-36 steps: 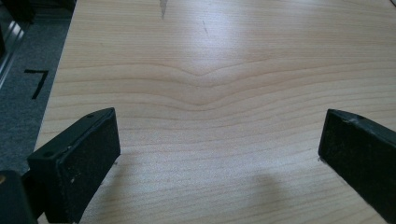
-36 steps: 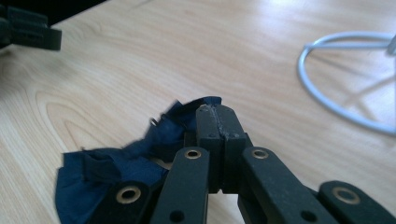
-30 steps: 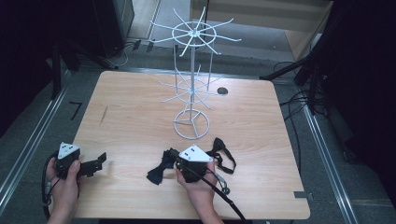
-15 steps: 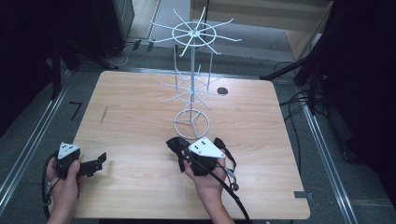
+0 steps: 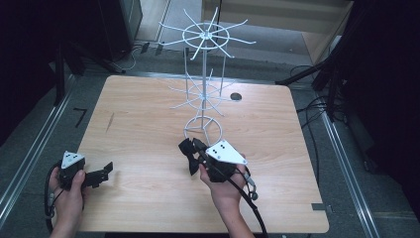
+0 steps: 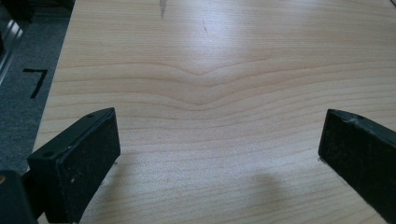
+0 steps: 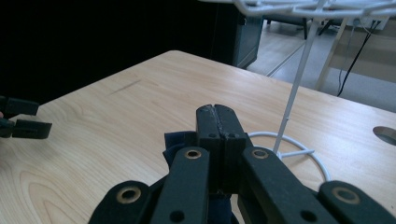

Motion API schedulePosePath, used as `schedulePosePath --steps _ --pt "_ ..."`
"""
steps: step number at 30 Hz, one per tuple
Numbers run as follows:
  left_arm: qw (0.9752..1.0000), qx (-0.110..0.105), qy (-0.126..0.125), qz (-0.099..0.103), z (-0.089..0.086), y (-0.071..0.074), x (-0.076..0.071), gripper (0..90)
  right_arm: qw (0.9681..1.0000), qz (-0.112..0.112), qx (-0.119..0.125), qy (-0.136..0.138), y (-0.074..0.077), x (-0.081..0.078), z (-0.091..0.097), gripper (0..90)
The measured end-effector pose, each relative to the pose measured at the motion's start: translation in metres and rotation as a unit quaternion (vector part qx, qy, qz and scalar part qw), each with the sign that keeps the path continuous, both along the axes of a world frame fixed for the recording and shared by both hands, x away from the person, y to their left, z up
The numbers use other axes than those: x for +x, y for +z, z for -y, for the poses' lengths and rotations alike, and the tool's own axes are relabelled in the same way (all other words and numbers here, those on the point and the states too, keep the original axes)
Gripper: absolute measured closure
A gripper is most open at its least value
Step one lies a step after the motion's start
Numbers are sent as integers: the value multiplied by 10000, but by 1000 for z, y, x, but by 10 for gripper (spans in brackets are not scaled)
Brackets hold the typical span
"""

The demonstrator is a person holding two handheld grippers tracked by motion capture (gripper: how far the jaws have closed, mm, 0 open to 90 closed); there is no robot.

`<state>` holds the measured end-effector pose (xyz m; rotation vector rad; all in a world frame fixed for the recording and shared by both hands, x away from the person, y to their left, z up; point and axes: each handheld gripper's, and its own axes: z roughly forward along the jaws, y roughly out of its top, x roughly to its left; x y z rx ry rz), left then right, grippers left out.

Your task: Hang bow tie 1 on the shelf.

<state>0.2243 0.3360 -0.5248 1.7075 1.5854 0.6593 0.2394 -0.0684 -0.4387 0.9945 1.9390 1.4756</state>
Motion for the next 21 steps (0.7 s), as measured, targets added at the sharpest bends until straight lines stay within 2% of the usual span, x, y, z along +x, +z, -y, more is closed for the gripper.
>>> schedulePosePath --steps 21 --pt "10000 8 -11 -10 0 0 0 0 9996 237 125 -12 25 1 2 900"
